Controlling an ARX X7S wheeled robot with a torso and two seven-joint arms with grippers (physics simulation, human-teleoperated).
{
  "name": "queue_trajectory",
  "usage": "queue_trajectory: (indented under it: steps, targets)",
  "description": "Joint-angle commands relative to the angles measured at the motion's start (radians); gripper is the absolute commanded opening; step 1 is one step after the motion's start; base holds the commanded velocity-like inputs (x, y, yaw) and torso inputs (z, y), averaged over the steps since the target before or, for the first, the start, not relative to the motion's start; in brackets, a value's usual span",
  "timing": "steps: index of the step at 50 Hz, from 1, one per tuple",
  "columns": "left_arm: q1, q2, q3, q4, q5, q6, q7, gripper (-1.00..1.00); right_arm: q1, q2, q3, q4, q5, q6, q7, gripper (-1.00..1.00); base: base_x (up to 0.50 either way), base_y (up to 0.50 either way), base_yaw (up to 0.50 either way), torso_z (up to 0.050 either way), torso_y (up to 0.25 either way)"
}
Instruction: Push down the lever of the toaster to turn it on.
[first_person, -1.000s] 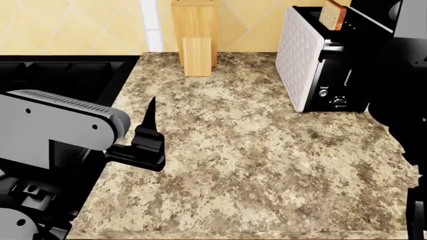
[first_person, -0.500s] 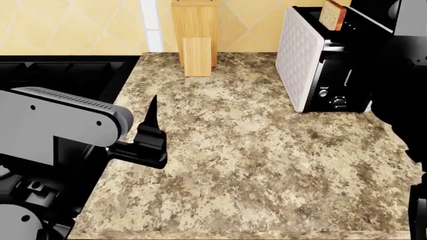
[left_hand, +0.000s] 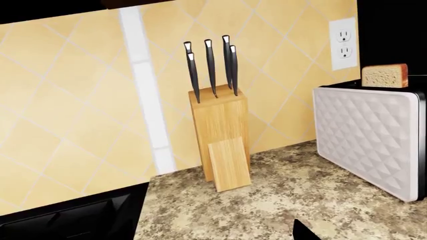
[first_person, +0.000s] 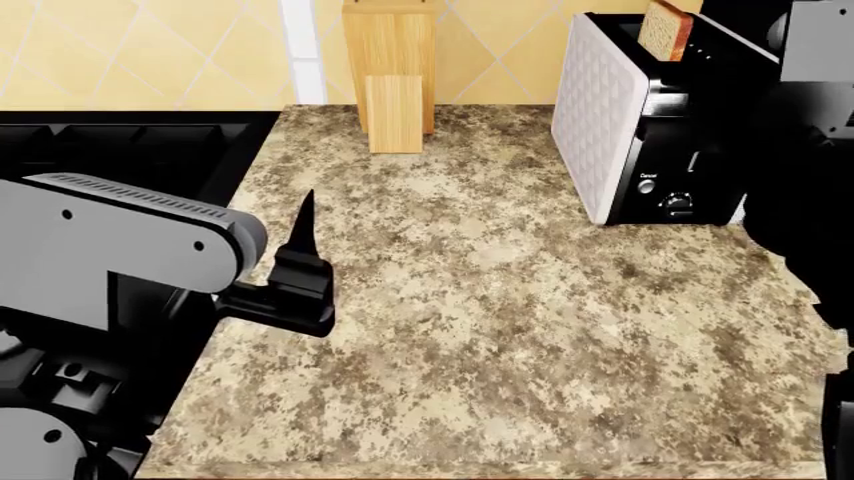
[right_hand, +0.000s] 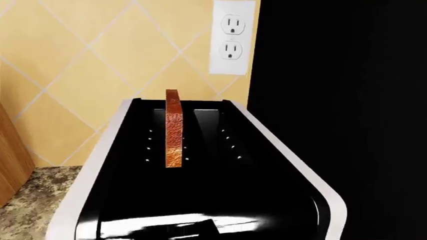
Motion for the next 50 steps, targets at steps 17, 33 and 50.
queue_trajectory:
  steps: [17,33,50]
  targets:
    - [0.012,-0.015,0.003,0.011,0.003,0.016,0.003,1.00,-0.140,-0.001,-0.055,0.075,0.111,0.029,-0.036,-1.00,0.00,0.00,0.00,-0.002,0.000]
    - [0.009,-0.016,0.010,0.008,0.011,0.022,0.006,1.00,-0.149,-0.008,-0.060,0.084,0.111,0.022,-0.035,-1.00,0.00,0.00,0.00,-0.001,0.000]
    - [0.007,-0.040,0.004,0.016,-0.016,0.038,-0.003,1.00,-0.165,-0.004,-0.065,0.085,0.117,0.024,-0.039,-1.00,0.00,0.00,0.00,-0.001,0.000]
